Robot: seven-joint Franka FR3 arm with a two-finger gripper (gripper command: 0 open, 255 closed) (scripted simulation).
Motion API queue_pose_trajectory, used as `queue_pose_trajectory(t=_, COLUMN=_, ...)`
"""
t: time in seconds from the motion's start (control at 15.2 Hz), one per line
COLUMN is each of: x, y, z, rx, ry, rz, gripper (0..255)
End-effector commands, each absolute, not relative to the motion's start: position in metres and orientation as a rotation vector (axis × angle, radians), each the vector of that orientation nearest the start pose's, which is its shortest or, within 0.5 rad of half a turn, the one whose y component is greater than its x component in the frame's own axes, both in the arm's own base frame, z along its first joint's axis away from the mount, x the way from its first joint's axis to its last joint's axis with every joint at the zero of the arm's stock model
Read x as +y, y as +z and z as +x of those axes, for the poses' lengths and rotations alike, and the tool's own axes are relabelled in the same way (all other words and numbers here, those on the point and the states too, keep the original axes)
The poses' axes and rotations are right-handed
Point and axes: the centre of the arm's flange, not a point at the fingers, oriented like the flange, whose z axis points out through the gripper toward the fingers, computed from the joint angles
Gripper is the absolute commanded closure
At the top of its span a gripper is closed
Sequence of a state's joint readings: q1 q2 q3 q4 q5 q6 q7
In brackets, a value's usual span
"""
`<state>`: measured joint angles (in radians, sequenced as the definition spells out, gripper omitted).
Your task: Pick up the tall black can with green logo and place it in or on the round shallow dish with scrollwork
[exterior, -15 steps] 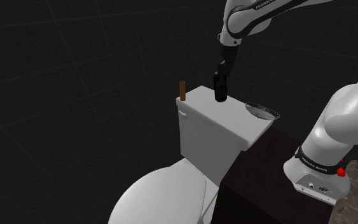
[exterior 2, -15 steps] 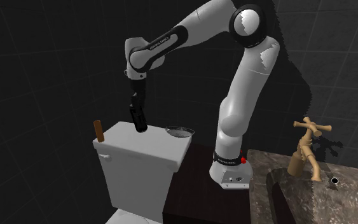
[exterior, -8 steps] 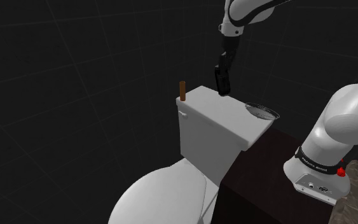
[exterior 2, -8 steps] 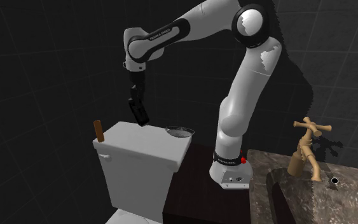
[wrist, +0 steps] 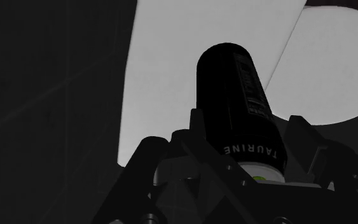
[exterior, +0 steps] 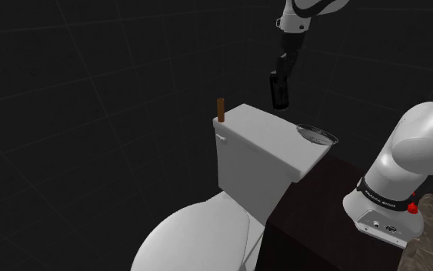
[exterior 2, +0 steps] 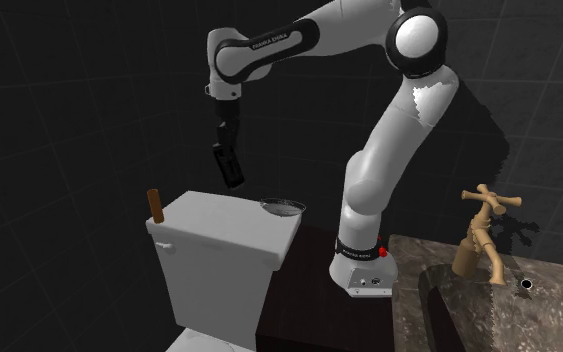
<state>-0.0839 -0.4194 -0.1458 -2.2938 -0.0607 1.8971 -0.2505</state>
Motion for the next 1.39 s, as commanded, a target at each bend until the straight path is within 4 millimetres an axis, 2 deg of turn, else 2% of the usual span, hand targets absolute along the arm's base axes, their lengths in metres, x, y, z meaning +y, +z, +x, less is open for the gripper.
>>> queue_pose_trajectory(t=0.0, x=-0.11, y=0.517, z=0.39, rx=-0.082, ry=-0.03, rz=-3.143, gripper=255)
queue_pose_trajectory(t=0.79, x=-0.136, y=0.554, z=0.239, rx=-0.082, ry=-0.03, rz=-3.143, gripper=255)
queue_pose_trajectory(t=0.86, x=-0.138, y=0.556, z=0.231, rx=-0.082, ry=-0.03, rz=-3.143, gripper=255)
queue_pose_trajectory(t=1.32, x=-0.138, y=0.519, z=0.231, rx=-0.082, ry=-0.03, rz=-3.143, gripper=255)
